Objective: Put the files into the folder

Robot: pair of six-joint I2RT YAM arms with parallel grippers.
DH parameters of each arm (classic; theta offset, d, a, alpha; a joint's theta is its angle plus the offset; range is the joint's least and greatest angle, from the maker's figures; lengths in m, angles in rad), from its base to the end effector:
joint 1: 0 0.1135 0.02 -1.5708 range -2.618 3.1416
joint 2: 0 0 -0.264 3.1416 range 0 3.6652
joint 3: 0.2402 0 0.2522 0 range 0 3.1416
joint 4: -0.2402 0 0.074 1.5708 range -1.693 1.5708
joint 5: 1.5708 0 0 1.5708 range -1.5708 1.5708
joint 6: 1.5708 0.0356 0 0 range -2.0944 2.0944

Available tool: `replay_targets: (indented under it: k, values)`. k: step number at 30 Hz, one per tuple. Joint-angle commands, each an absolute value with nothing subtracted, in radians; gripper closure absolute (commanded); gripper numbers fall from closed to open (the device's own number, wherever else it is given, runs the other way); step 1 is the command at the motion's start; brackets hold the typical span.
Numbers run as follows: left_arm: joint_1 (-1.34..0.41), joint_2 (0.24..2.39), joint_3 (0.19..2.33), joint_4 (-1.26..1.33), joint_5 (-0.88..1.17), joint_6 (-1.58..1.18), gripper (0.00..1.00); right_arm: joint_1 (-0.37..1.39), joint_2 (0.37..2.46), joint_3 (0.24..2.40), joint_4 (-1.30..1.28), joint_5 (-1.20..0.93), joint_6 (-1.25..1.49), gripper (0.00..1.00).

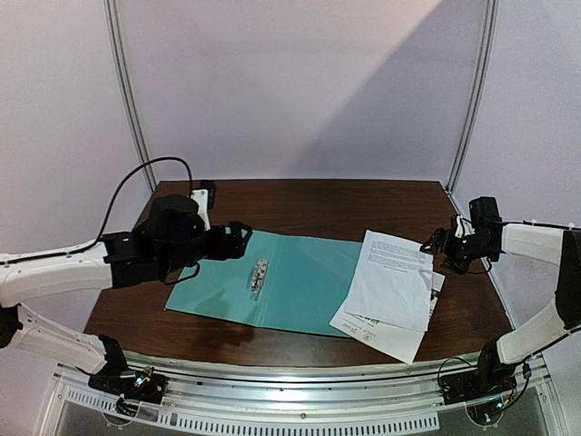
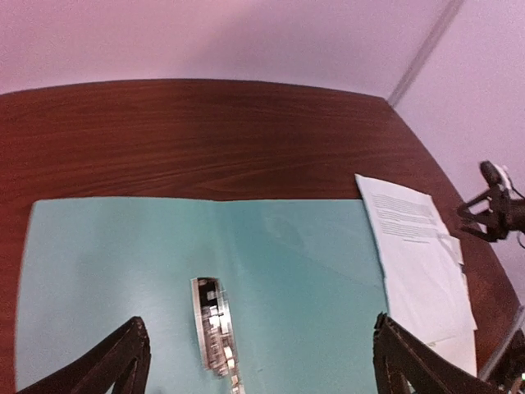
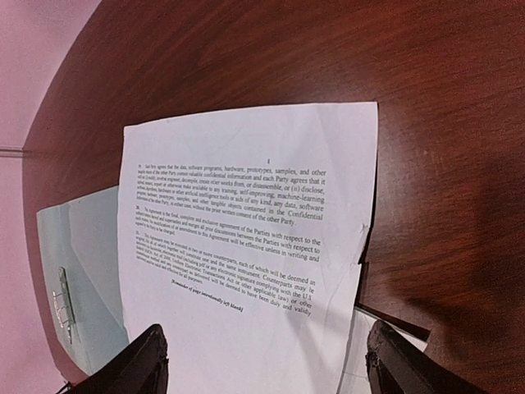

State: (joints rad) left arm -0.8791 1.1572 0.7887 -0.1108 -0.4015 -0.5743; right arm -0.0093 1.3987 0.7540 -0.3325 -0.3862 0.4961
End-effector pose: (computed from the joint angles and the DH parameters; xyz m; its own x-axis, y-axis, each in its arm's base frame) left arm 0.1758 -0.1904 0.2737 -0.5119 -0.1658 -0.8429 0.2497 0.9101 -0.3307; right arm 0.2666 0.0109 0.1857 -0.8251 0.4486 -0.3433 0.2169 0.8127 0.5408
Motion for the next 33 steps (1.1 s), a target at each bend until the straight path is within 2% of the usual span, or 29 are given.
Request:
replay_targets:
  k: [1, 6, 17, 24, 33]
  values:
    - [-0.893, 1.34, 0.895, 0.094, -0.071, -0.46, 0.07, -0.059, 1.407, 0.705, -0.243, -0.501, 0.515, 0.18]
    - [-0.928, 1.583, 1.081, 0.135, 0.103, -0.447, 0.1, -0.088, 1.427, 0.684, -0.206, -0.516, 0.522, 0.23]
    - [-0.96, 1.971, 1.357, 0.149, 0.276, -0.479, 0.14, -0.097, 1.473, 0.674, -0.184, -0.514, 0.514, 0.28]
    - [-0.962, 2.131, 1.492, 0.138, 0.333, -0.511, 0.18, -0.096, 1.509, 0.658, -0.145, -0.532, 0.527, 0.31]
    - [-0.962, 2.254, 1.562, 0.136, 0.365, -0.538, 0.22, -0.096, 1.56, 0.663, -0.104, -0.577, 0.546, 0.43]
